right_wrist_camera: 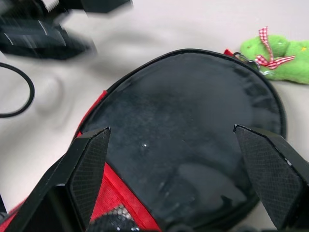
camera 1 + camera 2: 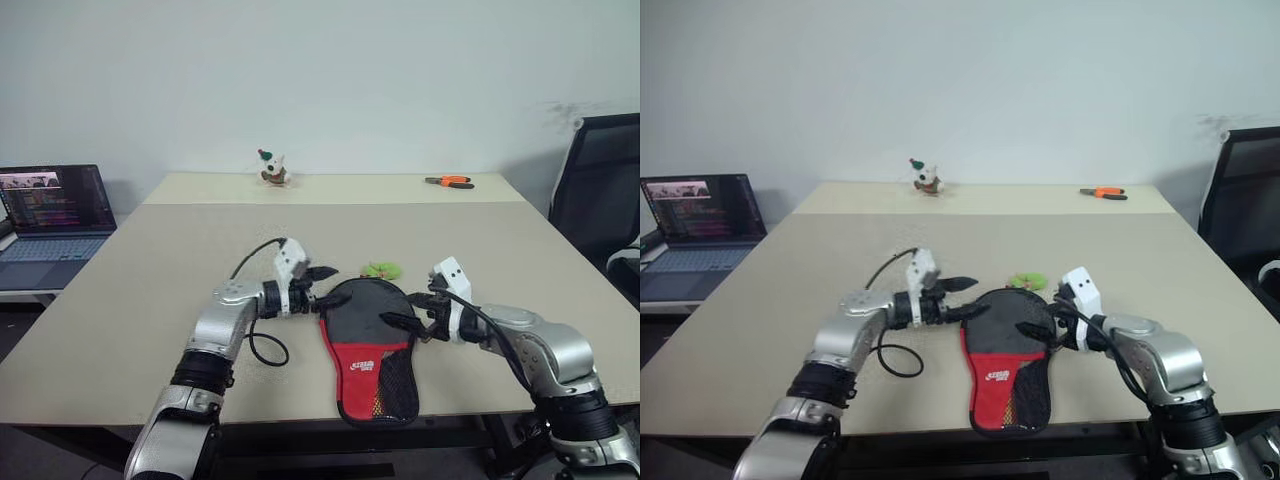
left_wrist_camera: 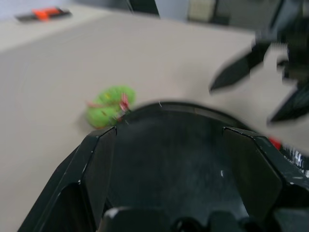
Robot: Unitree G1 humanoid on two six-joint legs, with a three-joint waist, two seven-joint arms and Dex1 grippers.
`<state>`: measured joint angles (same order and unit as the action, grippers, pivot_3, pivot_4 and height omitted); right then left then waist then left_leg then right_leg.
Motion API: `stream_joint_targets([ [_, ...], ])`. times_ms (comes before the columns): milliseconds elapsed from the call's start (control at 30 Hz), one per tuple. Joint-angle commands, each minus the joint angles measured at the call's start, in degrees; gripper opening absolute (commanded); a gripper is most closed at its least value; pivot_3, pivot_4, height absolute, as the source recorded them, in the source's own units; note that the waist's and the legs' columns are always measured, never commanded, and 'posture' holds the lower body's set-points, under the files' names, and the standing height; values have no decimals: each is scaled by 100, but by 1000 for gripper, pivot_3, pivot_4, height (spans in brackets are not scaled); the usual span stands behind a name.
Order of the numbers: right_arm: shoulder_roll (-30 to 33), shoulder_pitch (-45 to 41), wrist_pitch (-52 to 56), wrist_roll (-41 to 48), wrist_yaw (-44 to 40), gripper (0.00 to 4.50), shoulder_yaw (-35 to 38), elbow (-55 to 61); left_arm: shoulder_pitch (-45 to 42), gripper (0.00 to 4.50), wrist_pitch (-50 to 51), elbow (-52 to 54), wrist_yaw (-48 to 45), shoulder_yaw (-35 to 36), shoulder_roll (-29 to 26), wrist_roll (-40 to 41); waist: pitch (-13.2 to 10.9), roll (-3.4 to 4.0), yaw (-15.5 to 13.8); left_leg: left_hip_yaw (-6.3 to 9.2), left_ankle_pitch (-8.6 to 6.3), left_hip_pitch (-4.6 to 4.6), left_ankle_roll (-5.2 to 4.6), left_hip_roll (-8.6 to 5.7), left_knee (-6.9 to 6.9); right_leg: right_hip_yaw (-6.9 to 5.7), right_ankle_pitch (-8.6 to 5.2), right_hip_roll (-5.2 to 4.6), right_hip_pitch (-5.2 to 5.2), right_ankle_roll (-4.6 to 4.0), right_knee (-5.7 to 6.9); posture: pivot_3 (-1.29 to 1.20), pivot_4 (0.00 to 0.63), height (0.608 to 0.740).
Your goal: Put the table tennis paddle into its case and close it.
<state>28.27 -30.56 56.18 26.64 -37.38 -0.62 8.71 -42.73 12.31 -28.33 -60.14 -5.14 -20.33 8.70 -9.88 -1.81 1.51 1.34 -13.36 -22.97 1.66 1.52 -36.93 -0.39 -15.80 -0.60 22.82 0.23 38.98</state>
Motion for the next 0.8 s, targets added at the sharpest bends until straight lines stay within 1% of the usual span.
stream_joint_targets([
  [33, 271, -296, -205, 86, -189, 4500, 313, -82, -257, 3796, -475, -552, 218, -174, 190, -257, -1, 0, -1, 0, 0, 0, 0, 0, 0, 0, 0, 1, 0, 0, 0, 0, 150, 740],
  [233, 459, -299, -152, 172, -290, 4500, 413, -68, -468, 3796, -844, -1187, 200, -261, 477, -350, -3, -2, 5, -1, -1, -5, -2, -1, 3, 0, 0, 7, 3, 0, -5, 0, 150, 740],
  [367, 480, -320, -190, 115, -228, 4500, 367, -137, -454, 3796, -1108, -1595, 293, -362, 456, -558, -3, -2, 20, -4, -1, -2, -2, -1, 3, 5, 0, 9, 4, 0, -3, 0, 150, 740],
  [467, 432, -479, -290, -13, -153, 4500, 282, -395, -387, 3796, -1219, -1687, 274, -378, 427, -626, -3, -2, 15, -3, -1, -2, -2, -1, 2, 3, -2, 10, 4, 3, -2, 0, 150, 740],
  [600, -77, -1211, -762, -366, 79, 4500, 40, -1495, -218, 3796, -1176, -1513, 265, -380, 421, -620, -2, 3, 51, -12, -1, 7, -2, 0, 2, 17, 0, 10, 3, 1, 2, 0, 150, 740],
  [767, -552, -2021, -1583, -896, 383, 4500, -9, -3161, -116, 3796, -1082, -1301, 307, -401, 442, -621, -1, 4, 12, -9, -1, 4, -2, 4, 3, 12, 2, 17, 5, -3, 1, 0, 150, 740],
  [800, -678, -2257, -1791, -1011, 569, 4500, 40, -3681, -90, 3796, -1049, -1234, 315, -401, 437, -614, -1, 4, 7, -10, -1, 2, -2, 4, 3, 12, 2, 13, 5, -4, 1, 0, 150, 740],
])
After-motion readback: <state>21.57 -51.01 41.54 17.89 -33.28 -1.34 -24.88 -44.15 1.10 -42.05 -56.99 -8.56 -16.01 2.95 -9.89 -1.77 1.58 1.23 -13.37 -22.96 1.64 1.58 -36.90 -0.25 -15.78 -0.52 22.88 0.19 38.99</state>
